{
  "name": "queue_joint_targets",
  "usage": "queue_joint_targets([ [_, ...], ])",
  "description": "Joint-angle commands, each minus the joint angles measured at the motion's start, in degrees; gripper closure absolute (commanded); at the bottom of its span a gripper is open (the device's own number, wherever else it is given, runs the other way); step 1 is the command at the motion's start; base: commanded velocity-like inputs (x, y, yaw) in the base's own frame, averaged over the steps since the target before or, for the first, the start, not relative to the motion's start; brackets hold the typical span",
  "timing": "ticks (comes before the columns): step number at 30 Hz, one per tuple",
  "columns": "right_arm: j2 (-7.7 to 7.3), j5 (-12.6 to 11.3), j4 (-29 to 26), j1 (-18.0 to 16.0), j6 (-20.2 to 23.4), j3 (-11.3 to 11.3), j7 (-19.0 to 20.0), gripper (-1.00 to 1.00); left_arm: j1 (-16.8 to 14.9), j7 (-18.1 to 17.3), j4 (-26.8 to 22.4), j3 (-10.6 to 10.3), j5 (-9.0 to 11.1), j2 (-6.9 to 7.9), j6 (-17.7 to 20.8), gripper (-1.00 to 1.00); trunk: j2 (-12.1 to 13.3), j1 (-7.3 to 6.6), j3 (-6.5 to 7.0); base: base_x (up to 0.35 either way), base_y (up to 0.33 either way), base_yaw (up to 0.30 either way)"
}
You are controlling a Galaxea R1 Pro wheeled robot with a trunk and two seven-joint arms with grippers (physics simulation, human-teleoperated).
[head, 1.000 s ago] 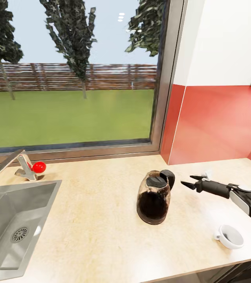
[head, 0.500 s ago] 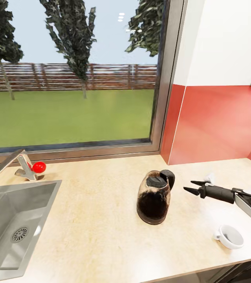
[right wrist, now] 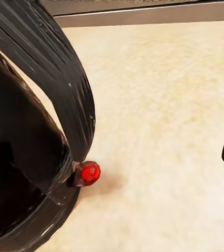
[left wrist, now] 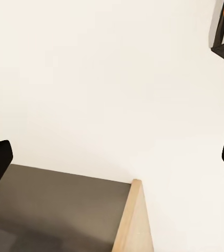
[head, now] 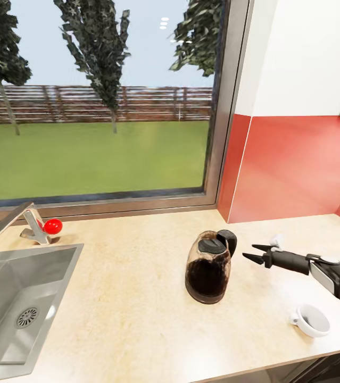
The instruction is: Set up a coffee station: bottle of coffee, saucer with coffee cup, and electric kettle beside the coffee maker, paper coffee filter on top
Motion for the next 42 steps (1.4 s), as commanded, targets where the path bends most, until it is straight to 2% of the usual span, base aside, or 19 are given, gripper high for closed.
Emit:
queue_joint_targets([
  [1,-0.02,-0.39,0.01,-0.07,-0.4,0.46,0.01,-1.0,0.0,0.14,-0.09,-0.49,0.59,0.0,0.23,-1.0,-0.11,0.03,-0.11,0.0,0.0,0.0],
  [14,0.27,-0.57,-0.23,-0.07,-0.48,0.28,-0.11,-1.0,0.0,0.29,-0.12,-0.49,0.59,-0.05,0.3,-1.0,-0.11,0.03,-0.11,0.0,0.0,0.0],
  [31,1.0,-0.59,-3.58,-0.08,-0.48,0.17,-0.25,-1.0,0.0,0.24,-0.07,-0.41,0.77,-0.05,0.3,-1.0,-0.11,0.03,-0.11,0.0,0.0,0.0],
  [42,1.01,-0.66,-5.83,-0.1,-0.48,0.09,-2.65,-1.0,0.0,0.23,-0.08,-0.45,0.69,-0.05,0.3,-1.0,-0.11,0.03,-0.11,0.0,0.0,0.0],
])
